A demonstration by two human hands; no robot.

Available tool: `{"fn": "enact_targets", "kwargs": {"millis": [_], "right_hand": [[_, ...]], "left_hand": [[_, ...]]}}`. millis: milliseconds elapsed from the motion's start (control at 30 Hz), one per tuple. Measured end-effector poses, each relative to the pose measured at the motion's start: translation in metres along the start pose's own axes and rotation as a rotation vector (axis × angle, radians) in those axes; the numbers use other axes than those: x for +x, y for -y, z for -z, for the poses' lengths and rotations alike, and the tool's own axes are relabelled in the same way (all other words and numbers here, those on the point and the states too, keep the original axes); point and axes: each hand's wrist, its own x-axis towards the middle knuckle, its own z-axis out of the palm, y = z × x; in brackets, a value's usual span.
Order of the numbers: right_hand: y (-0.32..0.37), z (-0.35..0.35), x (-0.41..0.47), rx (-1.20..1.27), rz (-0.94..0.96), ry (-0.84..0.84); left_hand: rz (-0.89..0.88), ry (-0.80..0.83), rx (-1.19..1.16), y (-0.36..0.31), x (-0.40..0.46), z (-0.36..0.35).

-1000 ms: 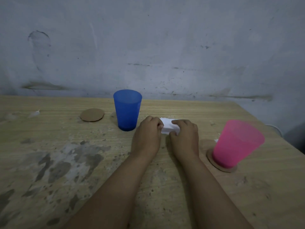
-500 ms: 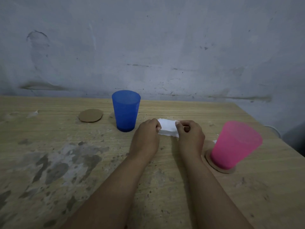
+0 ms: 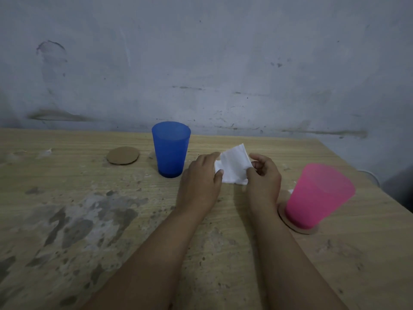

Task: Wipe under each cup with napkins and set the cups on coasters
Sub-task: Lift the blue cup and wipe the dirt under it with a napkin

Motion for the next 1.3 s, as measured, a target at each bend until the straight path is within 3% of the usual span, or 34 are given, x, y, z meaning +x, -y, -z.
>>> {"fn": "enact_targets", "kwargs": {"millis": [133, 300, 433, 567, 700, 833, 967, 1067, 1167, 1300], "right_hand": [[0.007, -0.002, -0.004, 0.029, -0.007, 0.021], [0.013, -0.003, -0.009, 0.149, -0.034, 0.043], [0.016, 0.000, -0.008, 0.336, -0.117, 0.098], [0.012, 0.002, -0.005, 0.619, -0.332, 0.274], [0.009, 0.002, -0.004, 0.592, -0.413, 0.361], [0.017, 0.001, -0.005, 0.646, -0.450, 0.293], [0.028, 0.001, -0.006, 0.605, -0.431, 0.188], [0.036, -0.014, -0.012, 0.628, -0.493, 0.141], [0.046, -0.038, -0.020, 0.739, -0.593, 0.051], [0.034, -0.064, -0.038, 0.870, -0.631, 0.000]], "left_hand": [[-0.039, 0.027, -0.106, -0.002, -0.002, 0.001], [-0.114, -0.101, -0.092, -0.007, -0.003, 0.002], [-0.013, -0.004, -0.310, -0.015, -0.007, 0.008], [0.105, -0.051, -0.470, -0.024, -0.007, 0.018], [0.160, -0.062, -0.435, -0.028, -0.011, 0.030], [0.093, -0.072, -0.299, -0.023, -0.024, 0.051], [-0.018, -0.405, -0.173, 0.003, -0.041, 0.079], [0.133, -0.572, -0.302, 0.019, -0.034, 0.090], [0.272, -0.548, -0.438, 0.034, -0.019, 0.084], [0.317, -0.368, -0.599, 0.045, -0.012, 0.080]]}}
